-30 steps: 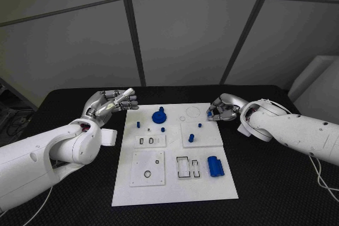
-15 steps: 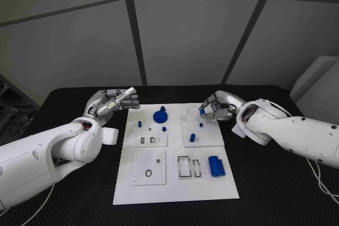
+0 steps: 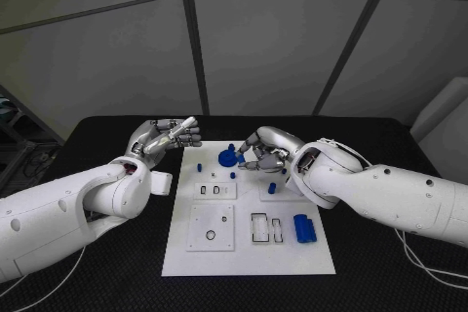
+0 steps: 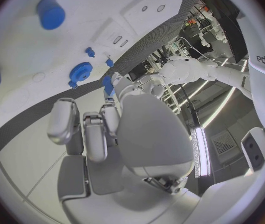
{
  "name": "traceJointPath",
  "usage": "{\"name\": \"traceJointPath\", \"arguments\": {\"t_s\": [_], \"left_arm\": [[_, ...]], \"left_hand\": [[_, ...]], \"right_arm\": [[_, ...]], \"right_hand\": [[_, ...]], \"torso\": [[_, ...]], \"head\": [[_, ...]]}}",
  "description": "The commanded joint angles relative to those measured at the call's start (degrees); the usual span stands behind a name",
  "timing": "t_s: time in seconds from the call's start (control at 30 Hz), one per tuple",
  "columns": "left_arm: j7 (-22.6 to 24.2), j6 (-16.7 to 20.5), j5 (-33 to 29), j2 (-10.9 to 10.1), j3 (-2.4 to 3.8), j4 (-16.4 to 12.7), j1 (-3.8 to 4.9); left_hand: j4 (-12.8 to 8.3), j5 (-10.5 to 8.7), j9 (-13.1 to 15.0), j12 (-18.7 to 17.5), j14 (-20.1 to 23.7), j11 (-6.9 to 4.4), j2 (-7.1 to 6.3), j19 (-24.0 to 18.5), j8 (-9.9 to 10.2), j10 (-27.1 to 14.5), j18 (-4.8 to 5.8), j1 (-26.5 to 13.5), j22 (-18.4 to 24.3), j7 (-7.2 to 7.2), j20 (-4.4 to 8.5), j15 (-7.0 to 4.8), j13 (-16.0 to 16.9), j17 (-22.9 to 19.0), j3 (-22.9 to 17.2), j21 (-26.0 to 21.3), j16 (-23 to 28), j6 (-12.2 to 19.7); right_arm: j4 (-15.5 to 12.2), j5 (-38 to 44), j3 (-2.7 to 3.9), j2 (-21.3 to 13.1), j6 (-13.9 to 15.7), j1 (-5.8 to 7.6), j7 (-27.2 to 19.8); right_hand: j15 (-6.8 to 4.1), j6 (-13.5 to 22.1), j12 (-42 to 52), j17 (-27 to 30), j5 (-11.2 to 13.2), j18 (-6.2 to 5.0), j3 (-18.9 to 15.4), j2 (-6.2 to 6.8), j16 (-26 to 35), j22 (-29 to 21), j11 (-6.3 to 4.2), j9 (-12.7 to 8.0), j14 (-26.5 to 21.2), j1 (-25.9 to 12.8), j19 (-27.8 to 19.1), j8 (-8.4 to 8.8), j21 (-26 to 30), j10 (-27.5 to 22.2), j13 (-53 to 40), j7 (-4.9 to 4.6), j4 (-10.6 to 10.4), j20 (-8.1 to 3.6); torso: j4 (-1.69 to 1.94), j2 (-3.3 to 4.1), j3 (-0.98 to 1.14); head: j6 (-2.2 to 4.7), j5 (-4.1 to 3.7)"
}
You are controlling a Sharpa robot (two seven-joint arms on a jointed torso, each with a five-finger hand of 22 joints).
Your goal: Assemble the parts on the task board
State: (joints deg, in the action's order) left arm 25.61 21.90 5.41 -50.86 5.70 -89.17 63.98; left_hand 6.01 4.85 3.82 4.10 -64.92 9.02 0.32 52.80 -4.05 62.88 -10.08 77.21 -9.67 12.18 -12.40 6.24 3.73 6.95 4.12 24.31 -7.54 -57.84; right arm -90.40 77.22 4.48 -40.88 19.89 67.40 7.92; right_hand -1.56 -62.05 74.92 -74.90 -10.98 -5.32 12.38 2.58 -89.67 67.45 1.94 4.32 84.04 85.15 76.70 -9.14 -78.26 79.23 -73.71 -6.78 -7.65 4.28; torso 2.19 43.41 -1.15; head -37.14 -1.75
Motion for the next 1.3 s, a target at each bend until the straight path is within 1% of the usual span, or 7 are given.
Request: {"name": "traceJointPath", "arguments": {"t_s": [0.03,0.13,0.23,0.5,0.67,0.87,1.3], "left_arm": [[0.0,-0.5,0.4,0.1,0.05,-0.2,0.1],[0.0,-0.4,0.4,0.2,0.05,-0.1,0.12],[0.0,-0.4,0.4,0.3,0.05,-0.1,0.13],[-0.1,-0.3,0.4,0.5,0.05,-0.2,0.15],[-0.1,-0.3,0.4,0.6,0.05,-0.1,0.15],[-0.3,0.0,0.4,0.8,0.05,-0.1,0.15],[-0.5,0.2,0.4,0.7,0.05,0.0,0.15]], "left_hand": [[-0.4,-0.22,0.0,-0.2,0.2,0.04,0.6,-0.4,0.3,0.2,-0.37,0.2,0.1,-0.09,-0.11,0.19,0.0,0.1,0.0,-0.3,0.3,-0.3],[-0.4,-0.22,0.0,-0.2,0.2,0.04,0.6,-0.4,0.3,0.2,-0.37,0.2,0.1,-0.09,-0.11,0.19,0.0,0.1,0.0,-0.3,0.3,-0.3],[-0.4,-0.22,0.0,-0.2,0.2,0.04,0.6,-0.4,0.3,0.2,-0.37,0.2,0.1,-0.09,-0.11,0.19,0.0,0.1,0.0,-0.3,0.3,-0.3],[-0.5,-0.24,0.0,-0.2,0.1,-0.01,0.66,-0.4,0.2,0.3,-0.39,0.2,0.1,-0.14,-0.12,0.18,0.0,0.1,0.0,-0.4,0.3,-0.4],[-0.5,-0.24,0.0,-0.2,0.1,-0.01,0.64,-0.4,0.2,0.3,-0.39,0.2,0.1,-0.13,-0.12,0.17,0.0,0.1,0.0,-0.4,0.4,-0.4],[-0.5,-0.26,0.0,-0.2,0.1,-0.01,0.59,-0.4,0.2,0.3,-0.4,0.2,0.1,-0.11,-0.13,0.17,0.0,0.1,0.1,-0.4,0.4,-0.4],[-0.5,-0.26,0.0,-0.2,0.1,-0.01,0.58,-0.4,0.2,0.3,-0.4,0.2,0.1,-0.1,-0.13,0.17,0.0,0.1,0.1,-0.4,0.4,-0.4]], "right_arm": [[0.0,3.7,-0.52,1.5,-1.4,0.06,5.0],[0.3,4.4,-1.29,3.3,-2.4,0.06,6.6],[0.6,5.2,-2.26,4.7,-3.1,0.05,7.8],[1.5,8.5,-3.68,7.4,-4.8,-0.05,9.5],[2.2,9.5,-4.03,8.4,-5.6,-0.29,9.9],[3.0,9.9,-4.15,9.3,-6.0,-0.77,10.0],[3.7,10.3,-4.2,9.8,-7.9,-1.42,10.2]], "right_hand": [[-0.52,-1.0,0.2,-14.9,-0.2,0.69,0.3,0.06,-0.2,0.1,-0.23,0.2,5.9,-0.4,0.2,-0.69,-0.3,-0.1,0.0,0.42,0.0,0.0],[-0.52,-1.0,0.2,-14.9,-0.2,0.7,0.3,0.07,-0.2,0.2,-0.23,0.2,5.9,-0.5,0.3,-0.7,-0.3,-0.1,0.0,0.42,0.0,0.0],[-0.53,-1.0,0.1,-14.8,-0.3,0.68,0.4,0.12,-0.2,0.1,-0.23,0.1,5.9,-0.6,0.2,-0.73,-0.2,-0.1,0.1,0.41,0.0,0.0],[-0.55,-1.1,0.0,-14.8,-0.4,0.67,0.4,0.29,-0.1,0.0,-0.27,0.2,5.9,-0.8,0.2,-0.8,-0.2,-0.2,0.2,0.47,0.1,-0.01],[-0.57,-1.2,-0.1,-14.7,-0.5,0.64,0.4,0.4,-0.1,-0.1,-0.28,0.1,5.8,-0.9,0.1,-0.82,-0.1,-0.3,0.4,0.48,0.1,-0.02],[-0.57,-1.2,-0.3,-14.6,-0.5,0.63,0.4,0.47,0.0,-0.2,-0.28,0.1,5.8,-1.0,0.0,-0.83,-0.1,-0.4,0.5,0.47,0.1,-0.03],[-0.57,-1.1,-0.3,-14.6,-0.1,0.6,0.4,0.68,0.0,-0.3,-0.28,0.1,5.8,-1.7,-0.1,-0.86,0.0,-0.4,0.5,0.49,0.0,-0.04]], "torso": [[0.03,0.01,0.02],[-0.11,-0.04,0.06],[0.0,-0.04,0.08],[-0.01,0.01,0.09],[-0.19,-0.01,0.1],[-0.02,-0.05,0.11],[-0.11,-0.08,0.09]], "head": [[-0.17,0.46],[-0.28,0.71],[-0.39,0.75],[-0.47,1.26],[-0.58,1.68],[-1.0,1.62],[-1.53,1.58]]}}
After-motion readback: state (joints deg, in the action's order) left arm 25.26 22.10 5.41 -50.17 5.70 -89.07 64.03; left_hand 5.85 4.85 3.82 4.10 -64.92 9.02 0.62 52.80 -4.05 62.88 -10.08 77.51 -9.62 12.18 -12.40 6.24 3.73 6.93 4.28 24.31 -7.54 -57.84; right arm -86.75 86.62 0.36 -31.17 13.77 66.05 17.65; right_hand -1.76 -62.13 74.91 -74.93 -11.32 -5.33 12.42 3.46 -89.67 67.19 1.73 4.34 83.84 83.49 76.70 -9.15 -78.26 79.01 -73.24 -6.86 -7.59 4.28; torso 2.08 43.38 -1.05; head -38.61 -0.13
